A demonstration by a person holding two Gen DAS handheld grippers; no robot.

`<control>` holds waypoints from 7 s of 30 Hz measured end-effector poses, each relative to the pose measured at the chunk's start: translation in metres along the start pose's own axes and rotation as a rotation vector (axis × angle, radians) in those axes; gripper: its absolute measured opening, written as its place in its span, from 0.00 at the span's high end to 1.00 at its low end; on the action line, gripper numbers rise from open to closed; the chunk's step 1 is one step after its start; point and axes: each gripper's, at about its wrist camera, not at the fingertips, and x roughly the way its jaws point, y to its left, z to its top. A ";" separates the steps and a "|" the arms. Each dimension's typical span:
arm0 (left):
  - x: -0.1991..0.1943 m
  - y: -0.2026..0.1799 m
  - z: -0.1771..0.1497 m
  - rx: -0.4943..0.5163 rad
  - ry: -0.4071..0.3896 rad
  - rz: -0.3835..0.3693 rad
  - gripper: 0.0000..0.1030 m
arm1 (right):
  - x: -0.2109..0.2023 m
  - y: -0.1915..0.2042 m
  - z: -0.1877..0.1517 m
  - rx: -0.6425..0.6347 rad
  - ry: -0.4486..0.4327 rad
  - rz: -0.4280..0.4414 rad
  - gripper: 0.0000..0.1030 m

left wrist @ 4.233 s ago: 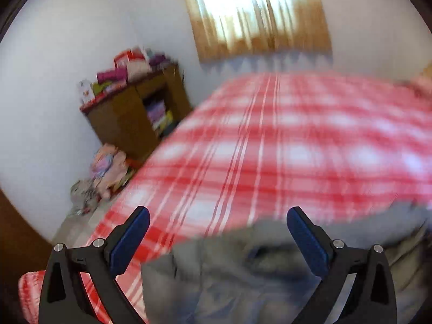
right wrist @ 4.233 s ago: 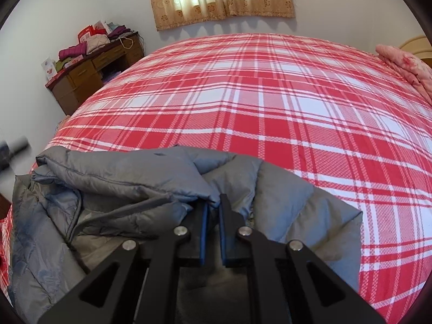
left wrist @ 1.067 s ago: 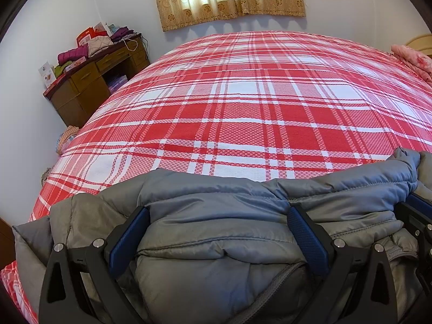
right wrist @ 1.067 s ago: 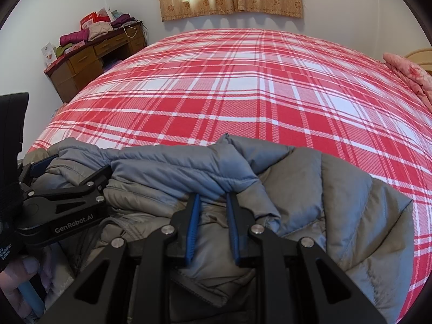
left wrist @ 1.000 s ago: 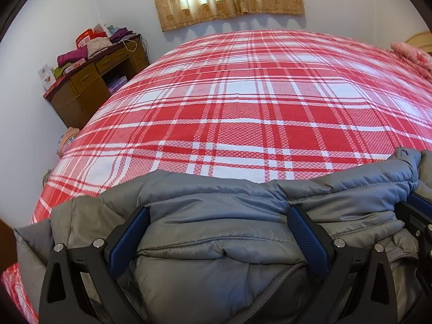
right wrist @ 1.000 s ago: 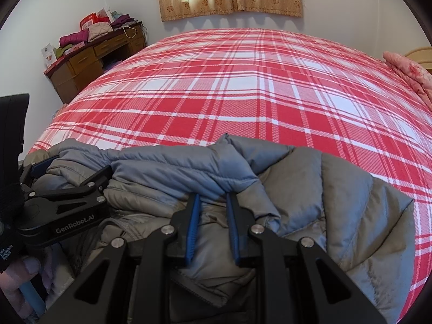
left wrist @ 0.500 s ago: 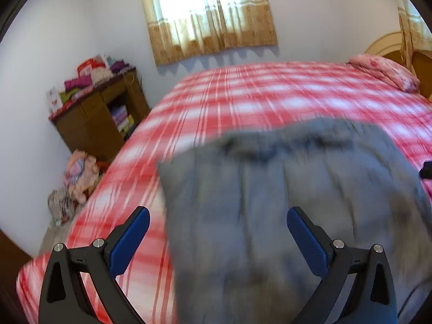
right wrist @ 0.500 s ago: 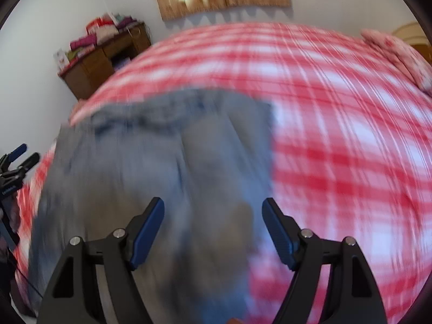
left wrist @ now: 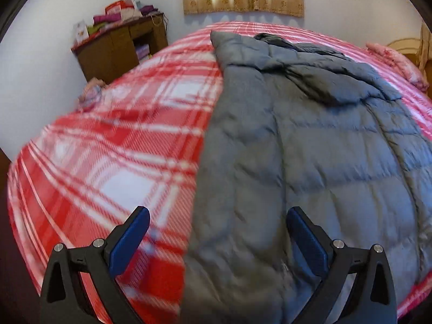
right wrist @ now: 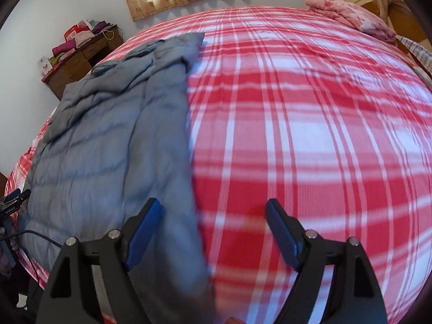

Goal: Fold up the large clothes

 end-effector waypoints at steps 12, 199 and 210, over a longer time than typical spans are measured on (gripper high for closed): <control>-0.009 -0.002 -0.029 -0.028 0.004 -0.041 0.01 | -0.010 0.035 -0.048 -0.094 -0.028 0.003 0.29; 0.099 -0.126 0.174 0.041 -0.106 0.091 0.01 | 0.104 0.251 0.137 -0.331 -0.170 -0.095 0.28; 0.118 -0.121 0.159 0.001 -0.132 0.111 0.01 | 0.135 0.239 0.128 -0.319 -0.151 -0.117 0.25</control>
